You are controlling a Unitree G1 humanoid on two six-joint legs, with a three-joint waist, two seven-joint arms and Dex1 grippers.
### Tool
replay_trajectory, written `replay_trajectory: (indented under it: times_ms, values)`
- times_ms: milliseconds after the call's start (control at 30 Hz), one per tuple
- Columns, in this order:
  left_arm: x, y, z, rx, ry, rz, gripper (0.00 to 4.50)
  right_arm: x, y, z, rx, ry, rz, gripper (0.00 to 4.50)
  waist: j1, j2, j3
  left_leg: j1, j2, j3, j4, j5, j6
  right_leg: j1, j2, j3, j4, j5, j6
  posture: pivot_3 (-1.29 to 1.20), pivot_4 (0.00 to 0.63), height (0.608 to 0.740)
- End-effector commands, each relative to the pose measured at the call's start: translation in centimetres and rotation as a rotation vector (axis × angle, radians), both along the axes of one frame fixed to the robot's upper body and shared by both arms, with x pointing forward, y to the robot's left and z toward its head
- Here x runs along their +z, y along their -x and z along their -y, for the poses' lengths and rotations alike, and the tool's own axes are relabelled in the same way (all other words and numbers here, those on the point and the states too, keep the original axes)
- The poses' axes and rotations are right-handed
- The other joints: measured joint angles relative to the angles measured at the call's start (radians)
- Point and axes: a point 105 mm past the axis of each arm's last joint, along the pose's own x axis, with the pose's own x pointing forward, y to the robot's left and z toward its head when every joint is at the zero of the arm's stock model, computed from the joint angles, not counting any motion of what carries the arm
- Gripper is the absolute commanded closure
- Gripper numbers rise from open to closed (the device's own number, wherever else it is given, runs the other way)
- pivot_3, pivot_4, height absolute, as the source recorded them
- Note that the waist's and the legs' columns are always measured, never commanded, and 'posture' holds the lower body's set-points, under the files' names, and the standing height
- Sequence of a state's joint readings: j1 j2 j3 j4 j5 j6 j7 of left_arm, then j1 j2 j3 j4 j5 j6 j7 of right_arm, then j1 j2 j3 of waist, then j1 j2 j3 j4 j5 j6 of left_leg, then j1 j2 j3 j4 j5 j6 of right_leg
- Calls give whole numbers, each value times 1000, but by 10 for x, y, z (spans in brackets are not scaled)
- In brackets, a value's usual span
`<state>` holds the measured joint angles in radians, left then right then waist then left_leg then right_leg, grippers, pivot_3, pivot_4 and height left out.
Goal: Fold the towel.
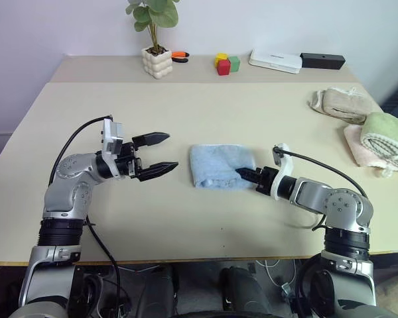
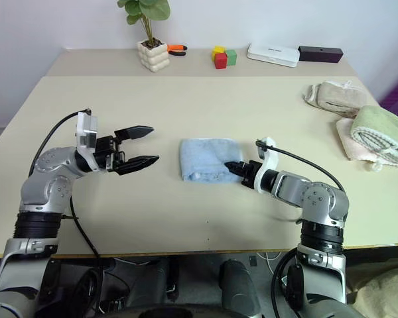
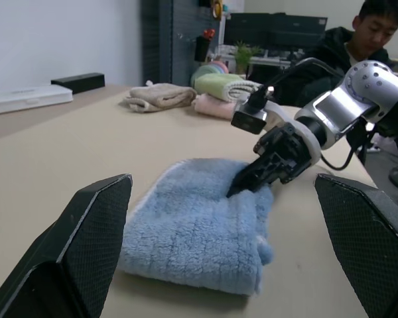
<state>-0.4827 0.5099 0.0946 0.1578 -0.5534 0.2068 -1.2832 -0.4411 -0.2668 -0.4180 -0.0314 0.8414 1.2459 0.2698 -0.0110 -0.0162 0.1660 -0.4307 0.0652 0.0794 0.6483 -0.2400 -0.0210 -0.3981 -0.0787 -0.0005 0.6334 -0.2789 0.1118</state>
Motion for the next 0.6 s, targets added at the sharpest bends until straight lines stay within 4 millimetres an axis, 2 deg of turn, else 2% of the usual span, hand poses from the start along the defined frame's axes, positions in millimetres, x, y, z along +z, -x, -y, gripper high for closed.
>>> replay_trajectory:
  times_ms: [33, 167, 233, 367, 467, 600]
  values:
    - [9, -5, 3, -7, 18, 43, 0, 27, -14, 42, -243, -20, 114, 4461, 1, 0, 0, 0, 0, 0, 0, 0, 0, 0, 0, 0, 0, 0, 0, 0, 150, 735]
    - [6, -10, 12, -38, 33, 42, 0, 38, -5, 78, -418, 14, 182, 4461, 3, 0, 0, -1, 0, 0, 0, 0, 0, 0, 0, 0, 0, 0, 0, 0, 150, 735]
    - [4, -13, 18, -60, 39, 41, 0, 40, 3, 105, -588, 16, 186, 4461, 2, 0, 0, -1, 0, 0, -1, 0, 0, 0, 0, 0, 0, 0, 0, 0, 150, 735]
    - [3, -20, 27, -99, 53, 34, 0, 41, 30, 129, -783, 61, 199, 4461, 0, 0, 0, -1, 0, 0, -1, 0, 0, -1, 0, 0, 0, 0, 0, 0, 150, 735]
    - [1, -23, 37, -137, 61, 29, 0, 34, 46, 140, -926, 56, 161, 4461, -3, 1, 0, -1, 0, 0, -1, 0, 0, -1, 0, 0, 0, 0, 0, 0, 150, 735]
    - [1, -25, 46, -182, 65, 32, 0, 20, 56, 122, -1010, 46, 93, 4461, -5, 1, 0, -1, 0, -1, -1, 0, 0, -2, 1, 0, 0, 0, 0, 0, 150, 735]
